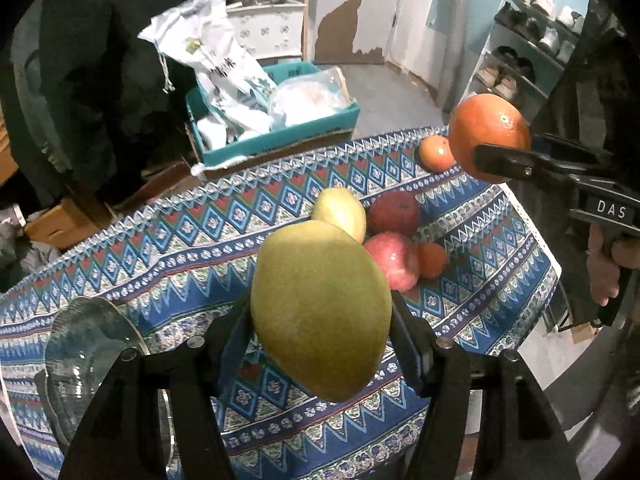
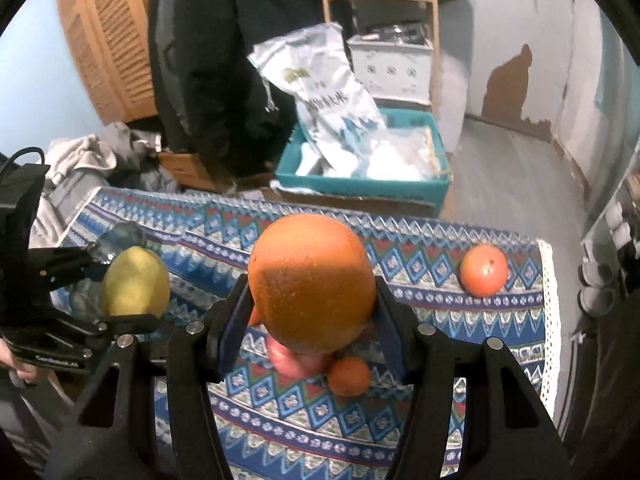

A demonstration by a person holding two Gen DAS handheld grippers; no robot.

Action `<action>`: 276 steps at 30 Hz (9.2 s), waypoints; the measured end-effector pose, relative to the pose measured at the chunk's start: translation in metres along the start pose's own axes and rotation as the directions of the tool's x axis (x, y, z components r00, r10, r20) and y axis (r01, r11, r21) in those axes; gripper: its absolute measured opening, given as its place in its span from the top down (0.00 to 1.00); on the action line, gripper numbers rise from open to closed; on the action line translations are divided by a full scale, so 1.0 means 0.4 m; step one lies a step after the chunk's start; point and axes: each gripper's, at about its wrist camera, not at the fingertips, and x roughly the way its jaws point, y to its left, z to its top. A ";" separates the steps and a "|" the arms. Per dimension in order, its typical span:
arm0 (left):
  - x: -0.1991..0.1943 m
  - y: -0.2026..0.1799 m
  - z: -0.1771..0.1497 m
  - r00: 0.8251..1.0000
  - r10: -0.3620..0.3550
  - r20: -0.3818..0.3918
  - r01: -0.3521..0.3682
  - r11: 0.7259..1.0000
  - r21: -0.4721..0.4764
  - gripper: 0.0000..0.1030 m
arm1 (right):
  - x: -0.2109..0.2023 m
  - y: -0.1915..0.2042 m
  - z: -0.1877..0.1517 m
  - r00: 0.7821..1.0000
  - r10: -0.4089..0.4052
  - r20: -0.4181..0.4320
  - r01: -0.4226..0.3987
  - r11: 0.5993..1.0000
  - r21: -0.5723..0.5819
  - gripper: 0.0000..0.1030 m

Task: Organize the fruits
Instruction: 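Close the left tool on the pear while the right tool grasps the orange, then carry the pear and orange over the glass bowl with both tools, then open both tools to drop the pear and orange into the bowl, then move the right tool to the large orange while the left tool approaches the tangerine, then grasp the large orange with the right tool while the left tool grasps a tangerine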

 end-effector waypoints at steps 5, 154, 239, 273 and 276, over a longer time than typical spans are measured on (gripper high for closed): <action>-0.042 0.021 -0.004 1.000 0.007 0.029 -0.006 1.000 -0.015 0.36 | -0.019 0.046 0.022 0.999 0.036 0.029 -0.035 0.999 -0.022 0.43; -0.130 0.147 -0.007 0.993 0.103 0.056 -0.092 0.983 -0.160 0.24 | -0.009 0.142 0.084 0.999 -0.017 -0.033 0.016 1.000 -0.027 0.19; 0.389 0.106 0.095 0.954 -0.083 -0.290 0.059 0.994 -0.091 0.24 | 0.317 -0.338 -0.031 0.932 -0.077 -0.355 0.147 0.974 0.174 0.33; 0.355 0.047 0.049 0.967 -0.063 -0.246 0.063 0.998 -0.006 0.54 | 0.215 -0.161 -0.053 0.960 0.029 -0.279 0.016 0.987 0.158 0.33; 0.313 0.055 0.057 0.974 -0.063 -0.218 0.061 0.998 -0.017 0.54 | 0.200 -0.141 -0.042 0.966 0.041 -0.256 0.000 0.987 0.158 0.33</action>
